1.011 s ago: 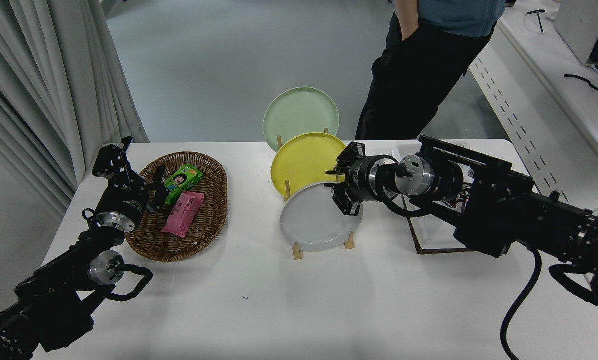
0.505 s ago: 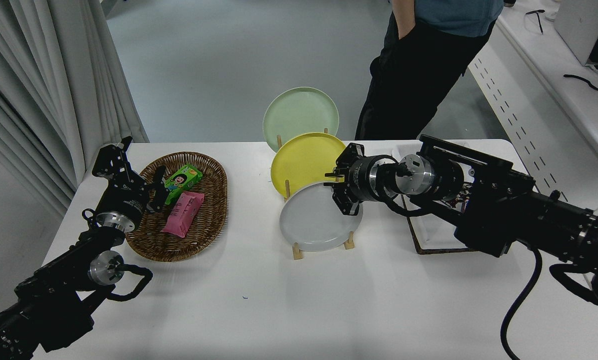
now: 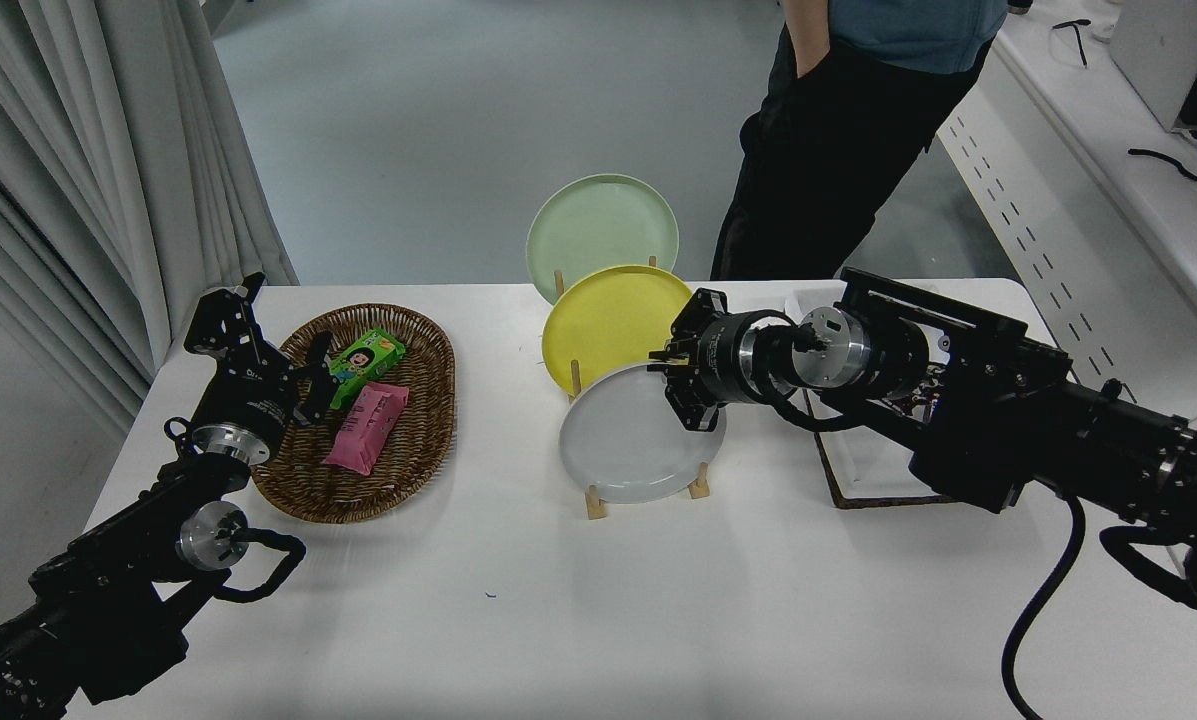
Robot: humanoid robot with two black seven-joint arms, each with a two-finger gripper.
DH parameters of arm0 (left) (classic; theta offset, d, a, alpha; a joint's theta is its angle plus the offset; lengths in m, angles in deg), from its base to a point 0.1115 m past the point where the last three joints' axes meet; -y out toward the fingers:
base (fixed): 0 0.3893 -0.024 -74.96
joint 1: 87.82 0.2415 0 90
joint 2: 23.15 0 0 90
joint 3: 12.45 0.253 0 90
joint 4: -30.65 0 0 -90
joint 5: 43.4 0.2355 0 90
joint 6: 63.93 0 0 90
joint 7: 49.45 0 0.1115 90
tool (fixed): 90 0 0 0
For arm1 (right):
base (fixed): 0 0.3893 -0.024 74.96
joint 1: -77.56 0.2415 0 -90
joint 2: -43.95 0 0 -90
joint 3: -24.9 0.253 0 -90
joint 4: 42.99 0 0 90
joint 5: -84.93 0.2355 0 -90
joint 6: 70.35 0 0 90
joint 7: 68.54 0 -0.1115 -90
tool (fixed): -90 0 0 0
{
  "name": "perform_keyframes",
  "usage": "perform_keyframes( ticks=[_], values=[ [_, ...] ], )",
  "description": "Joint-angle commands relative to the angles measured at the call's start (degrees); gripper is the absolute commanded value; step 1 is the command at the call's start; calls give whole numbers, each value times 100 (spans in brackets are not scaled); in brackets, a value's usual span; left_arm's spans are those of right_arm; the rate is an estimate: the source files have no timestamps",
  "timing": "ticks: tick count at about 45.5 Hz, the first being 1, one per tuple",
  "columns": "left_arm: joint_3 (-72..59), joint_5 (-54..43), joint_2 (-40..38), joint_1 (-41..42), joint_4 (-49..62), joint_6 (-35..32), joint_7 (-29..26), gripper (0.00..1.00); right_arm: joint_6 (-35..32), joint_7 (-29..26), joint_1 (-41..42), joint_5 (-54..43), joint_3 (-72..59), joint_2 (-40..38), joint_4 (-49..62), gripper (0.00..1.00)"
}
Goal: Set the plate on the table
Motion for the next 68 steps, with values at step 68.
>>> perform_keyframes(
  ticks=[68],
  values=[
    [0,0,0,0,0,-1,0,100,358,-693,1528,1172,394,-527,-12,0]
  ],
)
